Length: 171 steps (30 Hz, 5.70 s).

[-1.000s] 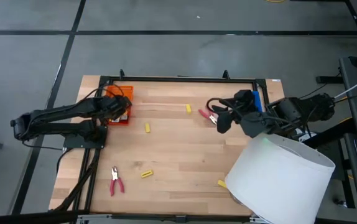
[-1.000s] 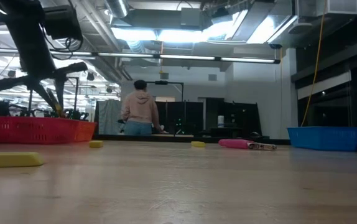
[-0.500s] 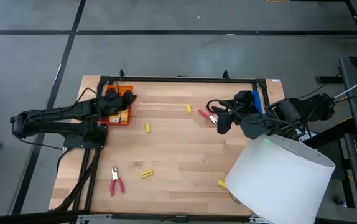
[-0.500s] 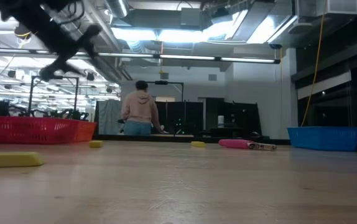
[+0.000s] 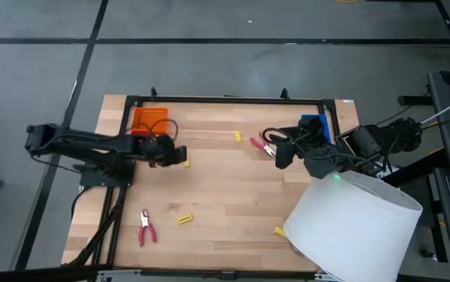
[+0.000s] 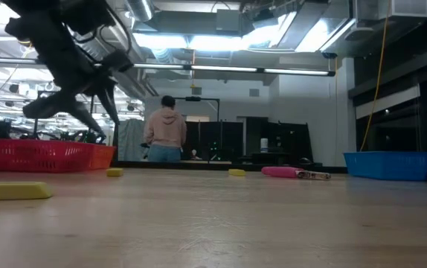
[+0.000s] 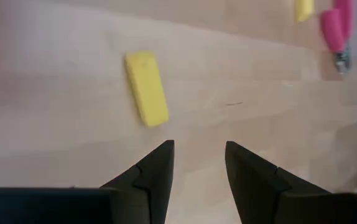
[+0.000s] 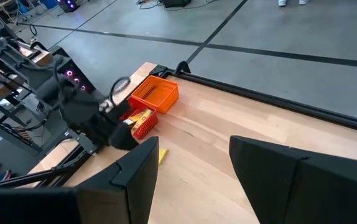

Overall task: Pick & Place School Supplies
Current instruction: Put the top left yellow eraser into the orange bin

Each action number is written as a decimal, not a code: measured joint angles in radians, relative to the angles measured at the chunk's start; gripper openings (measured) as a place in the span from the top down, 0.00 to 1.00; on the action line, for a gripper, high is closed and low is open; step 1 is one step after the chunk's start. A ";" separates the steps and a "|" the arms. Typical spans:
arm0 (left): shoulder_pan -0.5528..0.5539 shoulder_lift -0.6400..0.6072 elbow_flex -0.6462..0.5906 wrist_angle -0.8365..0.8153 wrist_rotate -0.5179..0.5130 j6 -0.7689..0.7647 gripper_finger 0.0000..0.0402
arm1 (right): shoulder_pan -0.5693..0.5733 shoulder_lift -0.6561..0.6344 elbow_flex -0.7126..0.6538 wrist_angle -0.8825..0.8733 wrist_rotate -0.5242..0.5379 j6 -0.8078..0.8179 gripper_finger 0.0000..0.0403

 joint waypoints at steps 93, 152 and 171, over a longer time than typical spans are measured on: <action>0.141 0.739 0.540 -0.469 0.015 0.031 0.51 | 0.134 -0.451 -0.473 0.014 0.144 0.075 0.50; 0.757 0.358 0.471 -0.505 -0.116 0.701 0.81 | 0.187 -0.425 -0.473 0.170 0.202 0.048 0.57; 0.915 0.421 0.471 -0.463 -0.053 0.899 0.76 | 0.187 -0.391 -0.473 0.201 0.237 0.074 0.57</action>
